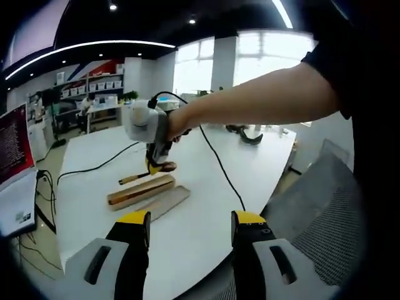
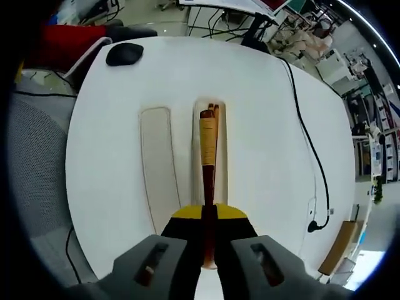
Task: Arrange the utensils inside the cutlery case until each visible utensil rests in its matching compartment.
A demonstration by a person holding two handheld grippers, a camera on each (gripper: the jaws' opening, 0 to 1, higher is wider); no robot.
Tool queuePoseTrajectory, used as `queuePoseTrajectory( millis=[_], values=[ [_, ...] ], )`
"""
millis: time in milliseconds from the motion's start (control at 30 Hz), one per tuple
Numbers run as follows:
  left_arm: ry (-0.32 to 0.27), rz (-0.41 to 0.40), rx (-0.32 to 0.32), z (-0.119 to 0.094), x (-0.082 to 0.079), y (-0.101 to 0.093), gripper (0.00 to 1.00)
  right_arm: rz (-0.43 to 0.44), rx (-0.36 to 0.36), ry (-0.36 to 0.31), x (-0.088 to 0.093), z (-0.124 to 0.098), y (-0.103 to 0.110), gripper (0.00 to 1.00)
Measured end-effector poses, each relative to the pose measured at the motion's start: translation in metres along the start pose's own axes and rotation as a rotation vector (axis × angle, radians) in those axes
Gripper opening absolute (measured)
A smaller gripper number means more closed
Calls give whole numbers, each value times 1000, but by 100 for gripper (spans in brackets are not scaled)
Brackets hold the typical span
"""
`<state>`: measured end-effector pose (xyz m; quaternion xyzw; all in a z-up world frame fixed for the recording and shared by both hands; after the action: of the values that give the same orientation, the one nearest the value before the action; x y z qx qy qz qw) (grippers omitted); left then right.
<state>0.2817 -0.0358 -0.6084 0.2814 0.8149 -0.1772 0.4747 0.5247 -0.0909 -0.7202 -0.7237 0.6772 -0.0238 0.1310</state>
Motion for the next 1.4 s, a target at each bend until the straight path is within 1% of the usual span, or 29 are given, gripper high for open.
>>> queuePoseTrajectory(
  millis=[67, 167, 267, 333, 400, 467, 567, 667, 733, 933, 1200, 1400],
  values=[
    [4, -4, -2, 0, 2, 2, 53, -2, 1, 1, -2, 3, -1, 1],
    [-10, -41, -10, -2, 2, 6, 53, 0, -14, -1, -4, 7, 1, 1],
    [-11, -53, -4, -2, 2, 6, 53, -13, -15, 3, -7, 12, 2, 1],
    [-8, -52, -2, -1, 2, 6, 53, -15, -15, 3, -9, 15, 1, 1],
    [9, -66, -8, -1, 6, 8, 53, -20, -17, 3, -10, 19, 2, 1],
    [-12, -91, -16, -2, 4, 11, 53, -24, -24, 12, -10, 24, 2, 1],
    [-5, -103, -11, -1, 5, 11, 53, -30, -26, 19, -11, 31, 1, 1],
    [2, -92, 0, 0, 6, 9, 53, -27, -31, 13, -14, 35, 1, 1],
    [0, -93, 2, 0, 5, 9, 53, -32, -34, 22, -14, 41, 1, 1],
    [7, -153, 13, 2, 8, 11, 53, -35, -37, 15, -18, 45, 0, 1],
    [9, -161, 13, 1, 10, 10, 53, -42, -48, 13, -24, 54, 1, 1],
    [18, -150, 13, 2, 11, 8, 53, -56, -58, 13, -24, 60, 3, 1]
  ],
)
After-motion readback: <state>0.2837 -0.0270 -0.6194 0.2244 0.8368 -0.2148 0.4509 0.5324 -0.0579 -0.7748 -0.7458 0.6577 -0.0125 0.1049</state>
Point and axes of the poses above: the point that each gripper's makers call its tool centre point, and the gripper's own axes: z roughly forward along the fingers, y roughly to its left, x roughly out of its underside, the point moved 2 cm from there along -z, roughly backward along the fingers, and after that the axes turned 2 degrees about y, right-handed, at the moved point
